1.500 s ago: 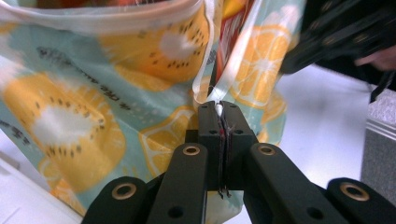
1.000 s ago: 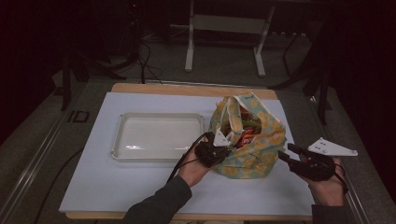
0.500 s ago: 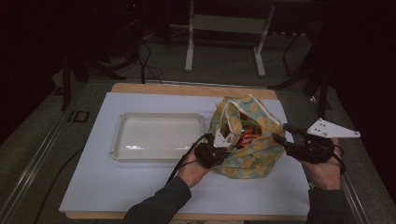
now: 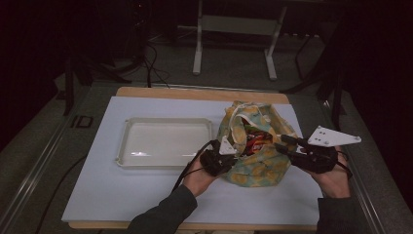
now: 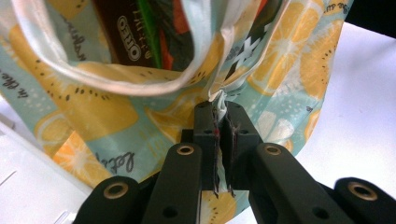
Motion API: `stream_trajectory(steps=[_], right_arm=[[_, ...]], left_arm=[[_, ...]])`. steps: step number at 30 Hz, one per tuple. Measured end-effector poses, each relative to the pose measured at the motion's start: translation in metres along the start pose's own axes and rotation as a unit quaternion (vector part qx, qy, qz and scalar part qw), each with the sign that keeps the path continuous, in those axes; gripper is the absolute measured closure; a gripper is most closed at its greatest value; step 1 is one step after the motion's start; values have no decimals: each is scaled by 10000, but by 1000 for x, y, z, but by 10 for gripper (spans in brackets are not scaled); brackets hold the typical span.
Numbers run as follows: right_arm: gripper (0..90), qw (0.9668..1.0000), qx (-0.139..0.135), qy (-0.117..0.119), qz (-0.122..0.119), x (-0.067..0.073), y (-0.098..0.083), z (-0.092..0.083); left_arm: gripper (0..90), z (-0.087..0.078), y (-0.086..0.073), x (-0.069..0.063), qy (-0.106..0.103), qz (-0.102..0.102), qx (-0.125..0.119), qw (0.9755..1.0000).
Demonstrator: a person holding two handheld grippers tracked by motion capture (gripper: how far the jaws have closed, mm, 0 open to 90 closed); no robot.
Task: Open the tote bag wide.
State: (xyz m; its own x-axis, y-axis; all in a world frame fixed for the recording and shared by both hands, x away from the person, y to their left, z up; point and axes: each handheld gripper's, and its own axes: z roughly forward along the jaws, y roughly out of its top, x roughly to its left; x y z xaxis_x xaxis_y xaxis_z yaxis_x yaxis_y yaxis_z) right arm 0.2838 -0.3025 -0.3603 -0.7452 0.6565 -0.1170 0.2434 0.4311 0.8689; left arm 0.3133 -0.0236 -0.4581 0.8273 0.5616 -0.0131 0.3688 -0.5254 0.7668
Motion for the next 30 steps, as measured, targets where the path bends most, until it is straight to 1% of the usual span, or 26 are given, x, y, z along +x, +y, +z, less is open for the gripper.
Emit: stream_trajectory(steps=[3,6,8,11,13,15,17,19,23,24,25,30], right_arm=[[811,9999,68,-77,16,0,-5,-1],[871,9999,70,-151,-27,1,-8,-4],[891,9998,93,-158,-72,2,-10,-6],[896,9996,215,-163,-125,4,-18,-8],[898,9991,317,-218,-167,5,-24,-9],[899,9988,386,-257,-163,4,-30,-10],[900,9987,421,-283,-110,3,-35,-12],[900,9981,494,-339,-115,2,-40,-13],[900,9965,633,-525,-138,-1,-48,-17],[900,9965,633,-525,-138,-1,-48,-17],[900,9962,596,-619,-109,-3,-51,-20],[900,9952,514,-827,-43,-6,-54,-31]], left_arm=[[836,0,-1,2,5,-10,4,10000],[831,0,-3,3,18,-59,-8,10000],[830,0,-4,5,22,-76,1,10000],[830,0,-5,7,42,-130,-1,9999],[827,-1,-6,7,52,-139,-16,9999],[826,-2,-6,7,69,-134,-40,9999],[823,-2,-6,8,80,-134,-53,9999],[816,-2,-6,8,75,-136,-59,9999],[804,-2,-6,8,88,-119,-48,9999],[801,-2,-6,8,88,-119,-48,9999],[798,-2,-6,8,104,-122,-49,9999],[787,-2,-7,9,156,-135,-19,9998]])
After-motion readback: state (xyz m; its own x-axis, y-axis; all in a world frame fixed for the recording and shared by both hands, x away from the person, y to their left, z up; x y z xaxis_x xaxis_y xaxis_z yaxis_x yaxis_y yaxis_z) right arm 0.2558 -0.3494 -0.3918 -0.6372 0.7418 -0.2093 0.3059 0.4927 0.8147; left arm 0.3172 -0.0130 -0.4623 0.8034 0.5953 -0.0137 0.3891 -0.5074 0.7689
